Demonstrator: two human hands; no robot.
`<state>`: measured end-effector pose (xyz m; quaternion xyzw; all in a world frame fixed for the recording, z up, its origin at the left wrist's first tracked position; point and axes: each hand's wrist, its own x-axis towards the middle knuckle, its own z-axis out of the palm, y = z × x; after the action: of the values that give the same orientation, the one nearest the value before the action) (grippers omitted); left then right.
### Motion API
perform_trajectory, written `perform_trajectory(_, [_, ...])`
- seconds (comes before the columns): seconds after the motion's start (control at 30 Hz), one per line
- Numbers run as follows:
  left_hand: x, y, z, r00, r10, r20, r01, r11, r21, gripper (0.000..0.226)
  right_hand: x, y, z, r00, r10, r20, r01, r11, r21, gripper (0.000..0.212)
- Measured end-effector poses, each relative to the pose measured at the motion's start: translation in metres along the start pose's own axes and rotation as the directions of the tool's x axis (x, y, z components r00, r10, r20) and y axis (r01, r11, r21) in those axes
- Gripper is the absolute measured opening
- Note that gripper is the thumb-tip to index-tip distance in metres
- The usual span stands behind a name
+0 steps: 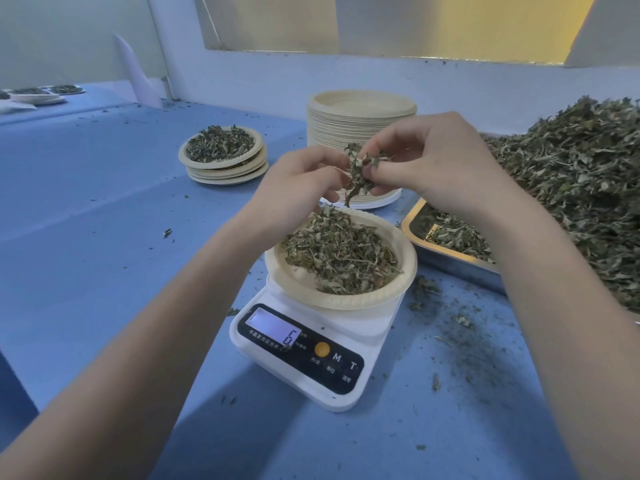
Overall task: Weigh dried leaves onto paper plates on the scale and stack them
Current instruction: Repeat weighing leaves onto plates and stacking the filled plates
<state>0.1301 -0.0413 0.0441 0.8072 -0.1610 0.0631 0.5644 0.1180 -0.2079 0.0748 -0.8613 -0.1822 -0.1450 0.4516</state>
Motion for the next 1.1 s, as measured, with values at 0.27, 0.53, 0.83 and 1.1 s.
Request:
perform_trajectory(0.27, [0.000,-0.001,0.000,0.999,0.006,-0.050,-0.010,0.997,-0.079,0.021,0.000,0.002,0.001,1.000,0.010,0.011,-0.010,1.000,0.007,0.013])
perform_trajectory(0.53, [-0.002,-0.001,-0.001,0.996,0.027,-0.081,-0.034,0.995,-0.093,0.022,-0.001,-0.002,0.004,1.000,-0.030,-0.002,0.030,0.999,0.038,0.010])
perform_trajectory(0.83, [-0.003,-0.002,-0.001,0.996,0.020,-0.089,-0.028,0.996,-0.083,0.022,-0.002,-0.005,0.004,0.999,-0.030,0.027,0.030,0.999,0.024,0.005])
perform_trajectory(1.1, [-0.005,-0.002,-0.004,0.994,0.006,-0.110,-0.014,0.997,-0.070,0.023,-0.006,-0.011,0.004,0.994,0.012,0.106,-0.006,0.998,-0.056,0.044])
